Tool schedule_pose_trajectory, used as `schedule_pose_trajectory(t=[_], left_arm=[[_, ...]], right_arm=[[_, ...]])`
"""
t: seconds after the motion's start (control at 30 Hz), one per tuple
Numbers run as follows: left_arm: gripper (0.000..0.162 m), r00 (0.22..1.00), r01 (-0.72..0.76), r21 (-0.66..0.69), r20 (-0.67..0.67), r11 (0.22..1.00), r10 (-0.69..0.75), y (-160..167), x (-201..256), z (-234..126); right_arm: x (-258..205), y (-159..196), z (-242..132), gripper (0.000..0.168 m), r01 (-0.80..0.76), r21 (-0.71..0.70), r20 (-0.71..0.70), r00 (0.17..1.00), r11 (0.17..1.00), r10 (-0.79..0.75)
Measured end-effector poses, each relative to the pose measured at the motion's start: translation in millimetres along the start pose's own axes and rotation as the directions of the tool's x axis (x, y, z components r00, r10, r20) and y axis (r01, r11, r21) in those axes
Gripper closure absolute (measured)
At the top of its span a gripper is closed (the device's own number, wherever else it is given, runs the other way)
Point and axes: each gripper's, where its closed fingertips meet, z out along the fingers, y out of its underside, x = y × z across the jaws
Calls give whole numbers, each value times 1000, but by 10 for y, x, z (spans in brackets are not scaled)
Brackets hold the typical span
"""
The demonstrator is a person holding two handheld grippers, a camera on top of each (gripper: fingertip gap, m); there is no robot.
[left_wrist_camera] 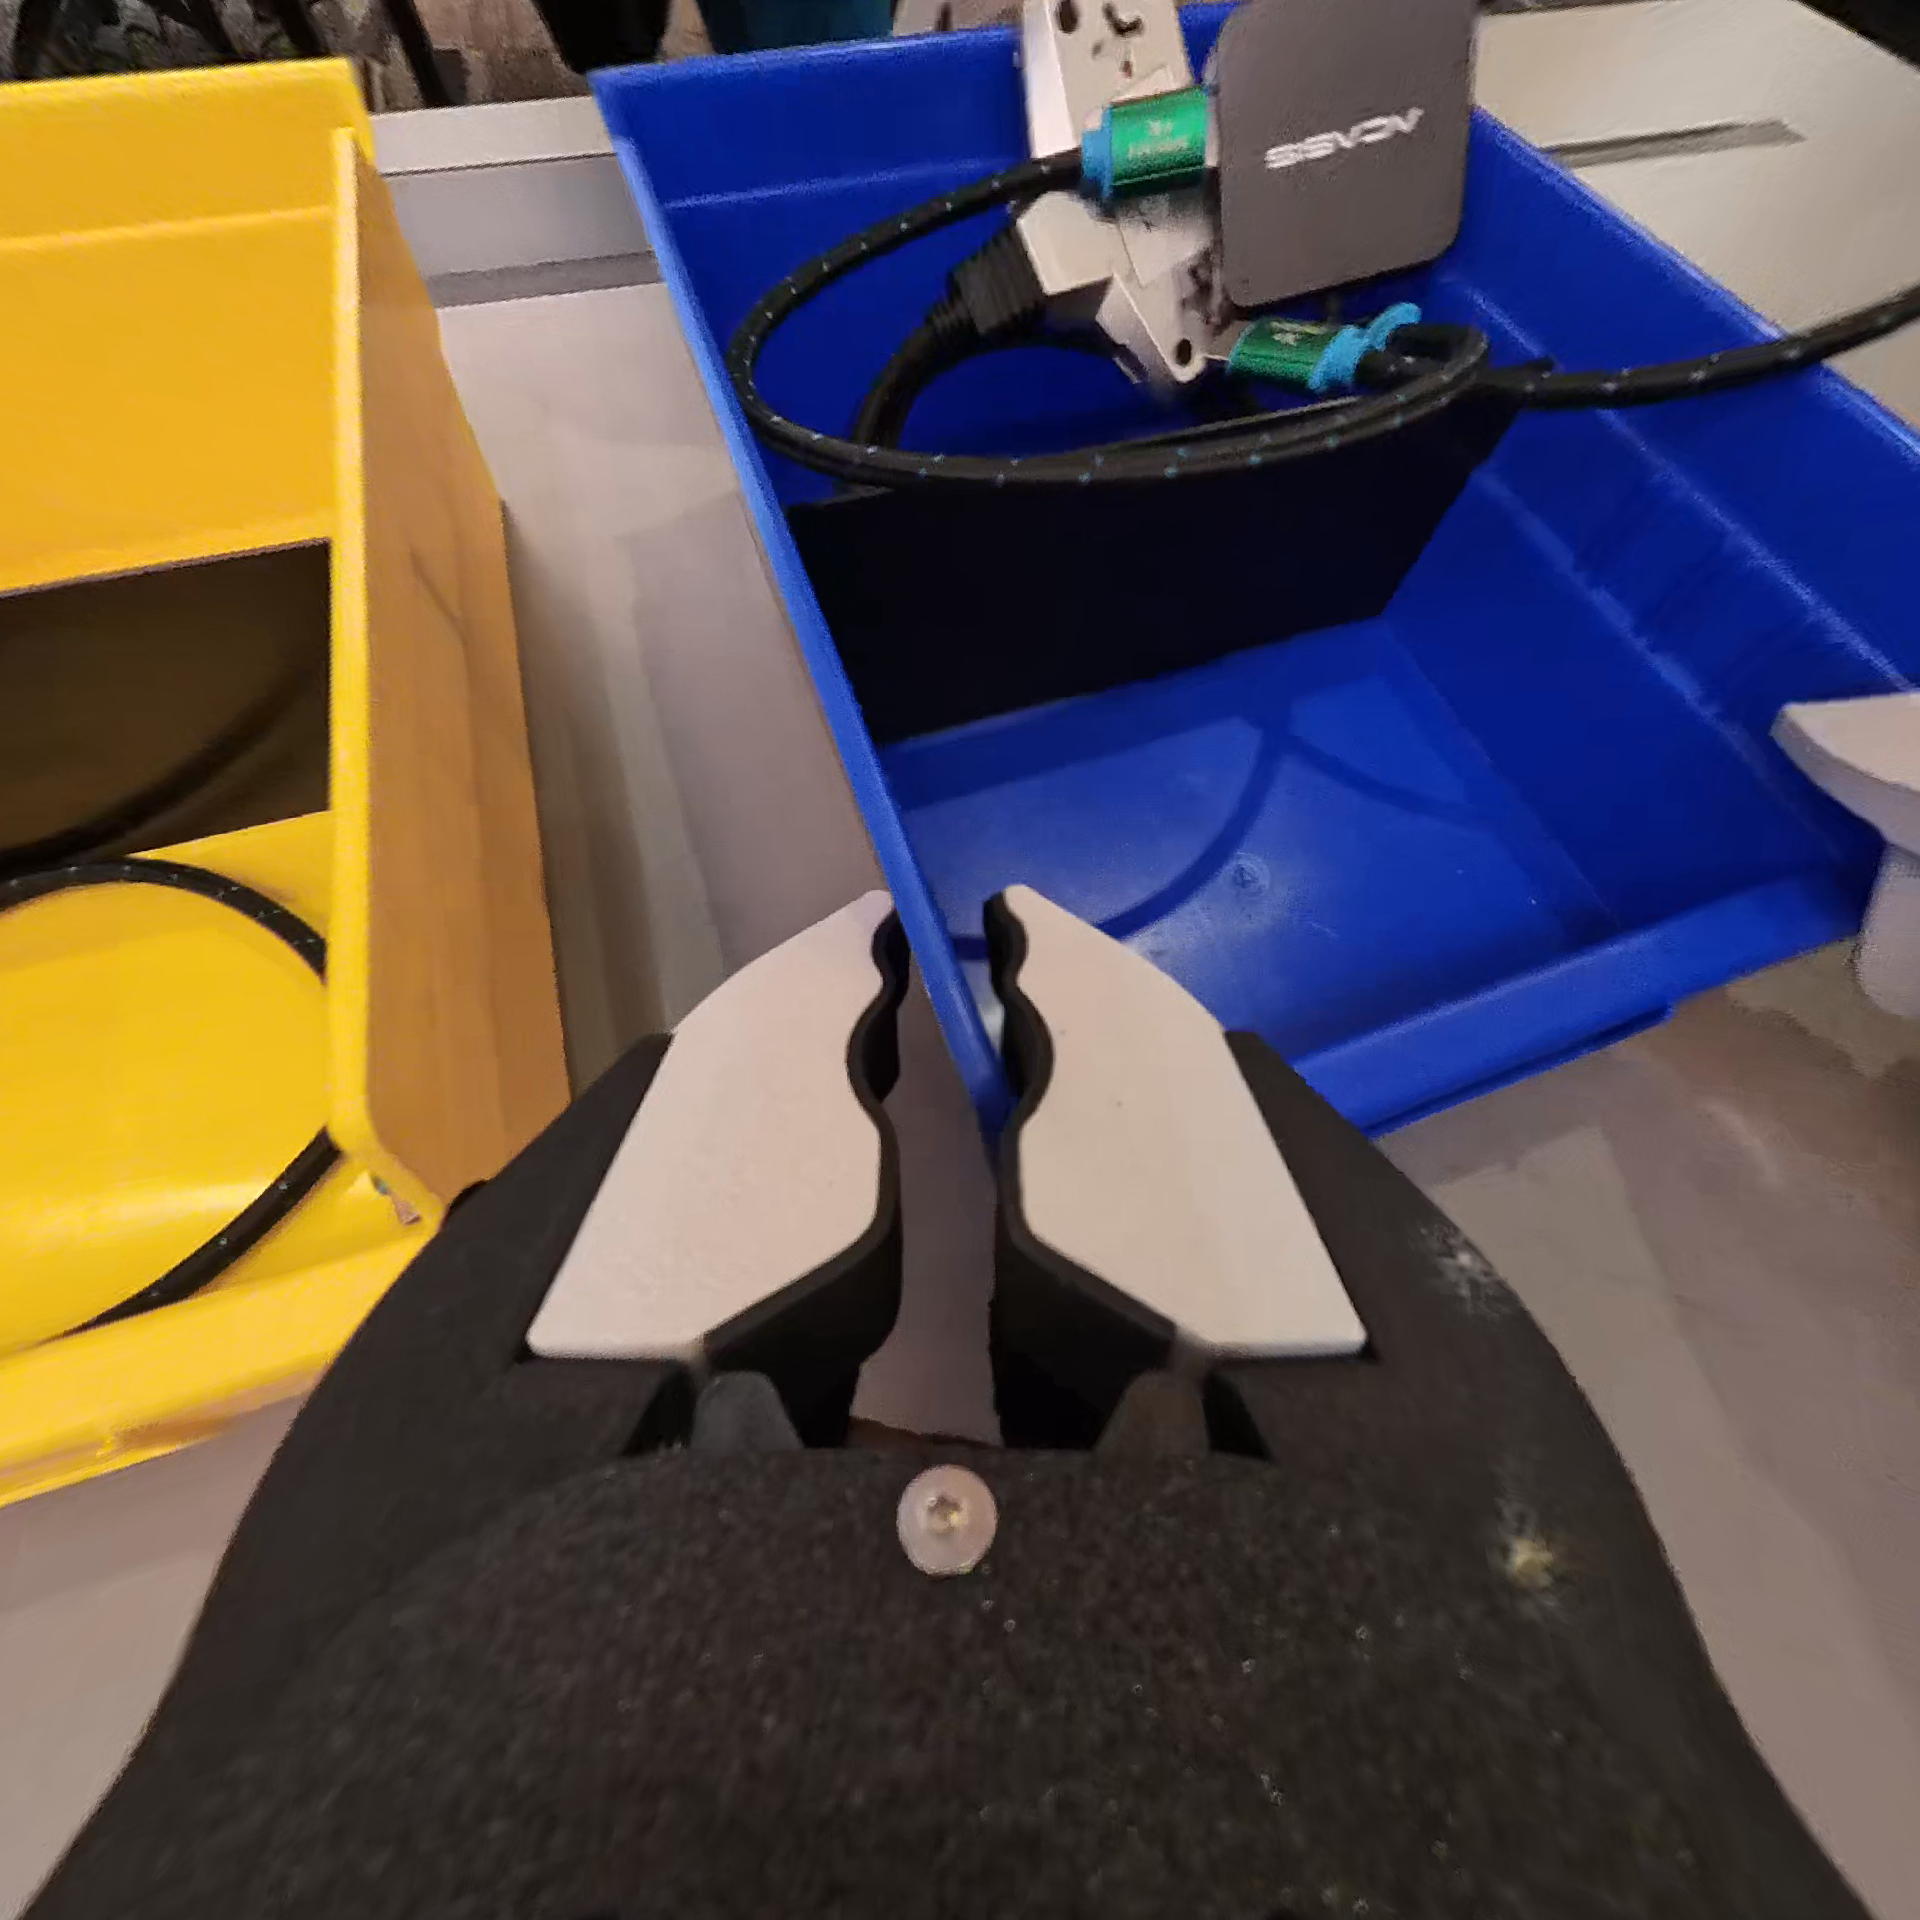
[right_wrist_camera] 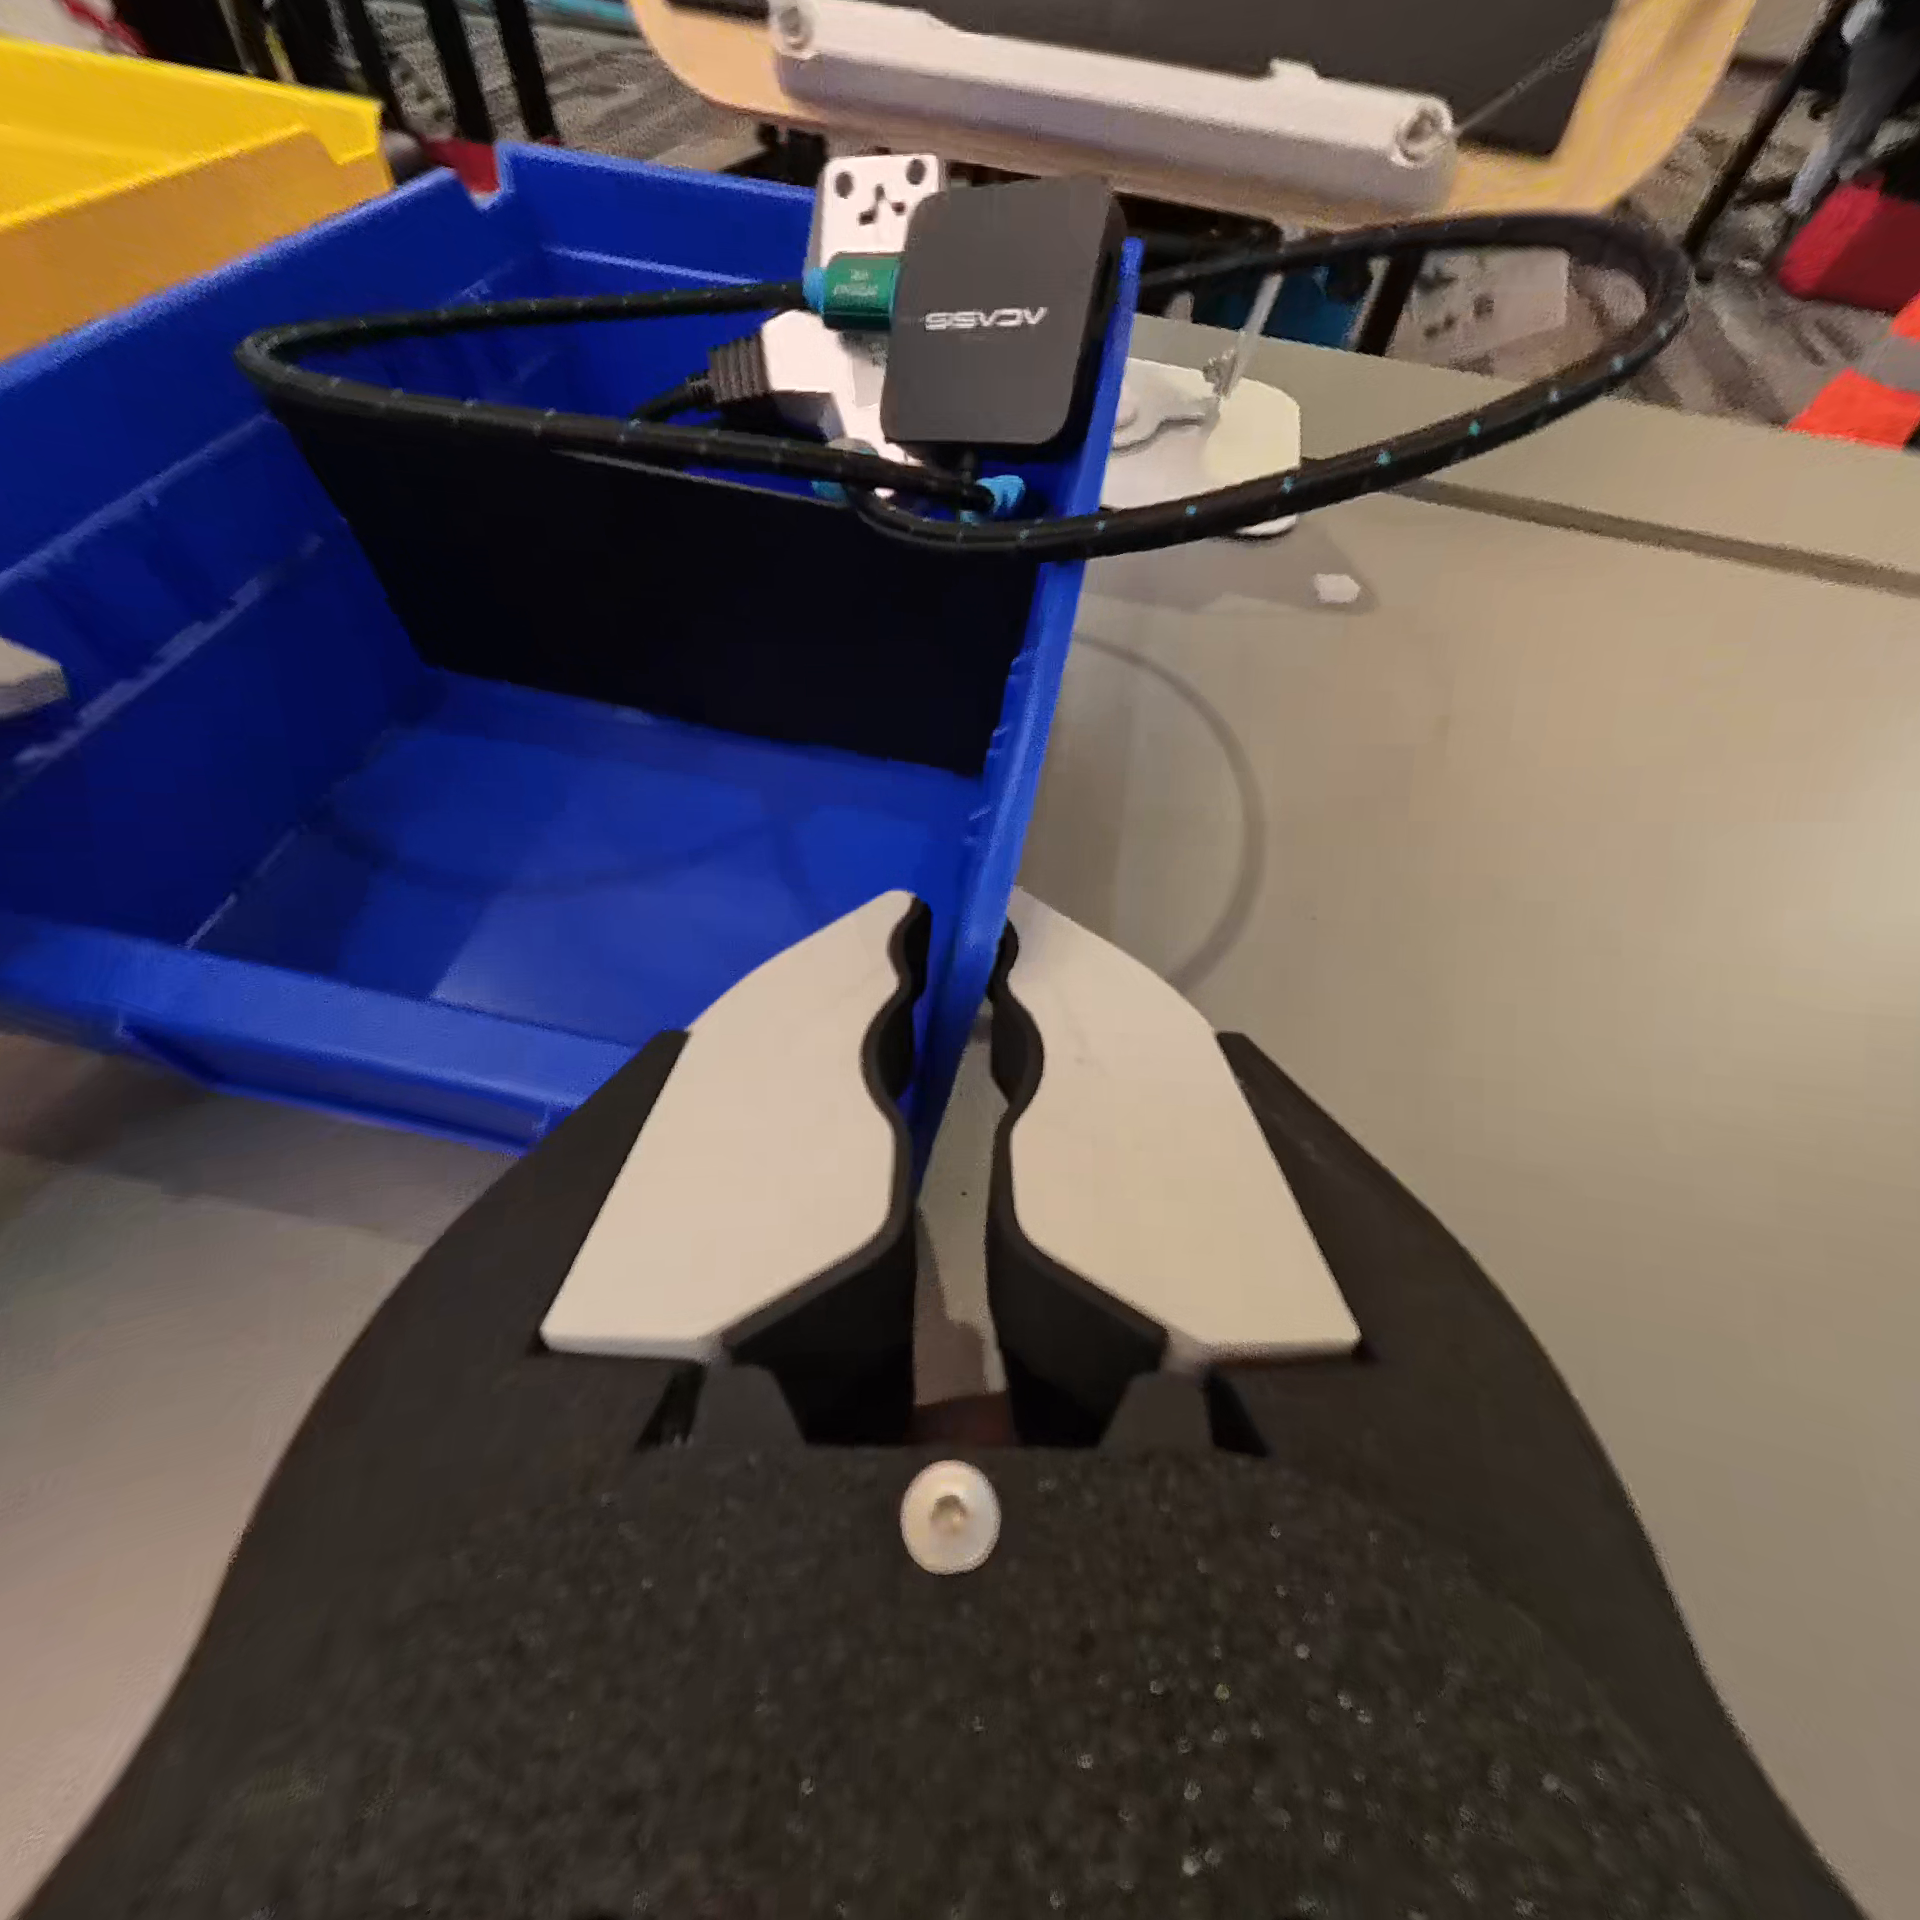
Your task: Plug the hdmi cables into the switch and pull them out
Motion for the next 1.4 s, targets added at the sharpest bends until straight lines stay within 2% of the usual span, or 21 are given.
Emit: schedule_pose_trajectory(t=[0.07, 0.1, 0.13, 0.23, 0.27, 0.33, 0.43, 0.5, 0.53, 0.6, 0.63, 0.67, 0.73, 0.83, 1.0, 1.03, 1.1, 1.13, 1.2, 1.27, 1.4], left_arm=[[128, 997, 25, 31, -78, 999, -23, -26, 103, -249], [127, 993, 42, 56, -116, 998, -35, -26, 103, -432], [133, 988, 70, 72, -144, 995, -59, 17, 37, -611], [135, 957, 256, 38, -153, 966, -247, 431, -547, -957], [134, 946, 307, 38, -118, 951, -301, 559, -833, -1035], [128, 940, 334, 95, 41, 938, -339, 651, -1516, -1176], [127, 896, 231, 179, 343, 956, -280, 509, -2467, -1328], [128, 908, 194, 262, 316, 945, -274, 241, -2672, -1277], [128, 925, 195, 256, 272, 947, -264, 164, -2690, -1160], [122, 956, 195, 104, 204, 975, -212, 204, -2662, -841], [132, 953, 177, 41, 241, 983, -182, 264, -2726, -740], [156, 951, 163, 2, 267, 987, -158, 333, -2769, -680], [159, 949, 211, 6, 237, 977, -207, 380, -2685, -699], [158, 945, 187, 5, 272, 982, -181, 562, -2410, -978], [156, 919, 176, 33, 353, 984, -176, 1011, -1904, -1693], [157, 916, 190, 37, 353, 981, -191, 1095, -1815, -1828], [156, 912, 218, 43, 348, 975, -220, 1239, -1644, -2062], [155, 907, 202, 45, 367, 978, -204, 1279, -1571, -2172], [155, 893, 136, 53, 426, 989, -146, 1239, -1437, -2398], [155, 896, 166, 116, 398, 979, -199, 1081, -1298, -2545], [155, 908, 7, 250, 404, 968, -110, 306, -988, -2656]], right_arm=[[1, 11, -128, 157, 80, 10, 42, 996, 997, -80], [4, 12, -242, 150, 116, 13, 68, 991, 993, -116], [7, 17, -373, 144, 149, 21, 98, 984, 989, -150], [-127, 182, -766, 143, 226, 16, 259, 940, 974, -223], [-207, 257, -869, 143, 223, 6, 309, 927, 975, -214], [-480, 329, -1021, 141, 193, 4, 419, 891, 981, -177], [-1020, 371, -1099, 128, 220, 20, 541, 818, 975, -195], [-1398, 429, -1126, 125, 287, 33, 615, 749, 957, -246], [-1577, 448, -1146, 122, 306, 38, 653, 713, 951, -255], [-1889, 460, -1169, 121, 318, 38, 714, 655, 947, -249], [-2011, 440, -1158, 120, 317, 40, 729, 639, 947, -245], [-2105, 404, -1122, 120, 317, 46, 730, 637, 947, -248], [-2219, 282, -993, 120, 294, 52, 696, 675, 954, -246], [-2246, 55, -747, 116, 194, 22, 581, 796, 981, -171], [-2386, -127, -529, 114, 80, 6, 499, 864, 997, -72], [-2428, -115, -501, 122, 71, -10, 495, 867, 997, -57], [-2643, 3, -584, 149, 103, -81, 584, 811, 991, -36], [-2640, 18, -631, 154, 133, -86, 561, 825, 987, -62], [-2611, -88, -781, 160, 235, 22, 486, 847, 972, -216], [-2524, -295, -942, 162, 260, 116, 428, 858, 959, -284], [-2076, -940, -1240, 162, 229, 289, 308, 897, 929, -317]])
